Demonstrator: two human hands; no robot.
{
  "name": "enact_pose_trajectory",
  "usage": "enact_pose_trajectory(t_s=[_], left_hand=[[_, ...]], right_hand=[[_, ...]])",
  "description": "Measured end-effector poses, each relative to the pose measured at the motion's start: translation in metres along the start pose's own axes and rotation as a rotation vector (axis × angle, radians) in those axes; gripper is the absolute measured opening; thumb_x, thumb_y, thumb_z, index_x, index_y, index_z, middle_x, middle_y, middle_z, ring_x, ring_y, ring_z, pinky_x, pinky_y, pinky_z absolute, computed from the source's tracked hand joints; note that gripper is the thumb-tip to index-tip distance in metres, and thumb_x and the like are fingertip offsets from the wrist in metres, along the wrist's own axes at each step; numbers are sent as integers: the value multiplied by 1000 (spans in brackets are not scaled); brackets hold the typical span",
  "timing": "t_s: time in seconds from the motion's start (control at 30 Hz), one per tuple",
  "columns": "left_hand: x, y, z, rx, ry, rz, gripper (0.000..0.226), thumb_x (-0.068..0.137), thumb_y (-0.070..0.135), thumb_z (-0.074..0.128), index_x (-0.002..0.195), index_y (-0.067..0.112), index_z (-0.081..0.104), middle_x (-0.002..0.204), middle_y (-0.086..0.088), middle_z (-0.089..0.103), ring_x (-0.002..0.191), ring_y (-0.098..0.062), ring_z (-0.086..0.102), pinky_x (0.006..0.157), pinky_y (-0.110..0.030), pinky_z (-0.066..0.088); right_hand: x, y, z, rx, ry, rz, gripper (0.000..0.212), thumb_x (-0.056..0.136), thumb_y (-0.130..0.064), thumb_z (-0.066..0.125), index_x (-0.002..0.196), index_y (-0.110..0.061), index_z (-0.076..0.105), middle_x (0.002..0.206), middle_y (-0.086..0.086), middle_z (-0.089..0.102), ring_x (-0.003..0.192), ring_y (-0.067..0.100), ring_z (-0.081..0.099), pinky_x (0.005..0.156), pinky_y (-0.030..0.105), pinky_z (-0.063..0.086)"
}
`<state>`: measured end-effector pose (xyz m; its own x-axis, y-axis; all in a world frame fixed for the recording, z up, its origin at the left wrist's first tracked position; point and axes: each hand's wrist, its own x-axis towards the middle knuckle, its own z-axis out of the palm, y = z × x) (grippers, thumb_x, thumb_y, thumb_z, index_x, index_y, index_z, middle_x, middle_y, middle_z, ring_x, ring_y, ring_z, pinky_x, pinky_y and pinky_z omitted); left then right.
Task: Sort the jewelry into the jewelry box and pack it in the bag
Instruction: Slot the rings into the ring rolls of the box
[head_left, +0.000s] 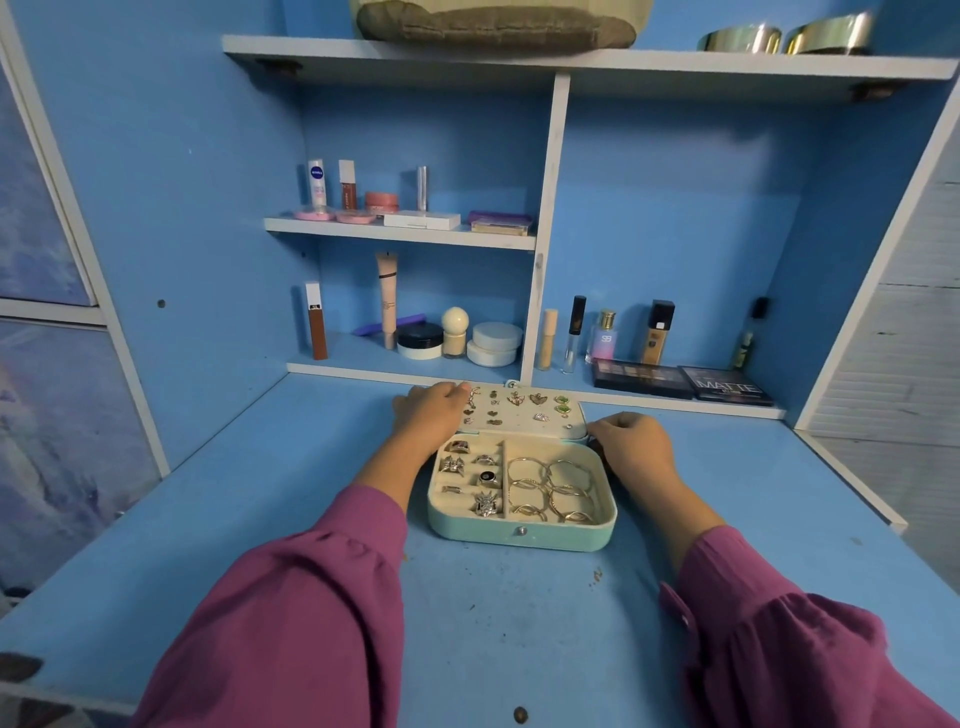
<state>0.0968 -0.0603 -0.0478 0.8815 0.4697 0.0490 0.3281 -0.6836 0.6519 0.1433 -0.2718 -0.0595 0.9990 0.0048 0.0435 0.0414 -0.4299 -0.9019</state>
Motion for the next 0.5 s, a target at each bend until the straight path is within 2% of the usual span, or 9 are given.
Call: enact_pose_trajectory(t_s=[0.1,0.3,0.4,0.47,0.5], left_hand=[[0,1,3,-56,7,10,48,101,45,26,139,23,47,142,-13,44,132,-35,29,106,-39,26],[-4,10,-3,-132,-23,-39,55,103,43,22,136,8,48,141,-17,45,132,-33,35,108,-38,25],[2,6,-3,-243,-18,-66,54,101,47,26,135,12,49,140,-15,46,132,-33,36,111,-41,27],[3,1,-1,-357,-1,-51,50,100,48,32,133,17,51,137,-10,50,128,-29,42,109,-44,32],[3,-1,-1,-434,14,-35,45,100,46,35,131,18,53,136,-7,53,124,-25,46,107,-42,35]], right_hand=[[1,0,0,12,2,-5,12,88,-18,60,83,-11,68,81,4,67,71,16,59,62,28,49],[2,2,1,25,1,-8,12,89,-19,60,83,-12,68,78,2,67,66,13,58,59,26,48],[3,2,0,39,1,-1,11,89,-19,61,82,-13,67,78,2,67,66,13,58,59,25,48],[3,2,0,52,-5,4,11,89,-18,61,83,-12,68,78,3,67,65,14,58,60,27,49],[2,1,0,61,-8,6,11,89,-18,61,83,-11,68,77,3,67,65,15,58,61,28,50]])
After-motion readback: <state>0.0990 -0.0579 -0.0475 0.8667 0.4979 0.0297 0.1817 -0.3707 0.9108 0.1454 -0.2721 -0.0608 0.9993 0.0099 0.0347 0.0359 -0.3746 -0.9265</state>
